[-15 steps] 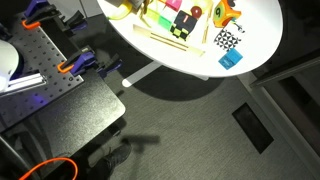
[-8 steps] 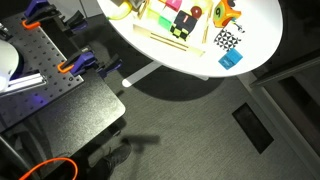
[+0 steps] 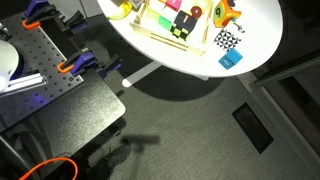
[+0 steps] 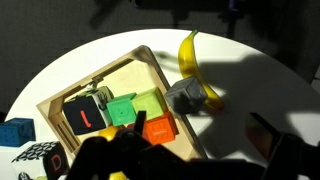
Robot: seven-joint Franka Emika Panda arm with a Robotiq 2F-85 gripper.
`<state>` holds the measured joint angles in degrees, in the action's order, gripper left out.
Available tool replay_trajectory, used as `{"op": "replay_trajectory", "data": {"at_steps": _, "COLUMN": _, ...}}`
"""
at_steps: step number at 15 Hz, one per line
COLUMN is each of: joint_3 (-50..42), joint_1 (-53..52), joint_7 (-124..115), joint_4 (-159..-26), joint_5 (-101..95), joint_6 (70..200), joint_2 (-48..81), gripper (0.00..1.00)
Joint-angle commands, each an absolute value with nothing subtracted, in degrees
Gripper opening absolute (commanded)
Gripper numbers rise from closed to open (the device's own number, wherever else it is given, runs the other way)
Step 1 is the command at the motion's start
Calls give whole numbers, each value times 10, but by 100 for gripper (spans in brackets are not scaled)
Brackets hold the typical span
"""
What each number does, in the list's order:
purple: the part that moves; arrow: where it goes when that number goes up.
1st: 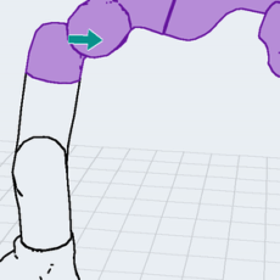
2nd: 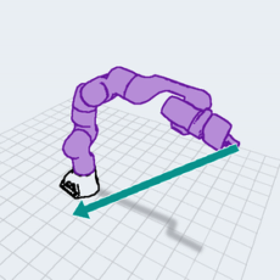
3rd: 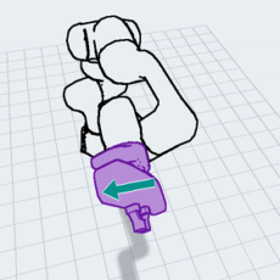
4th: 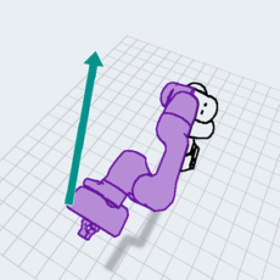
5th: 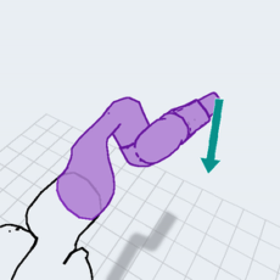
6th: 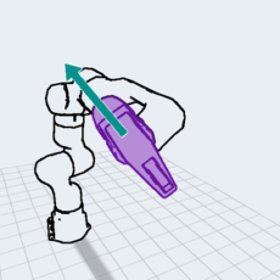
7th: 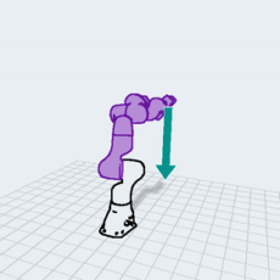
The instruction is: Put the grey block on the table
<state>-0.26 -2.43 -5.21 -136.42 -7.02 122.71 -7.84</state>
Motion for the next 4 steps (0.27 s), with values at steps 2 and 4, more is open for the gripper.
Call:
{"op": "replay_trajectory", "data": {"at_steps": 2, "joint_3": 4, "joint_1": -17, "joint_7": -51, "joint_4": -1363, "joint_5": -69, "joint_6": 1226, "joint_2": -82, "gripper": 100}}
{"op": "replay_trajectory", "data": {"at_steps": 4, "joint_3": 4, "joint_1": -16, "joint_7": -51, "joint_4": -1364, "joint_5": -69, "joint_6": 1226, "joint_2": -82, "gripper": 100}}
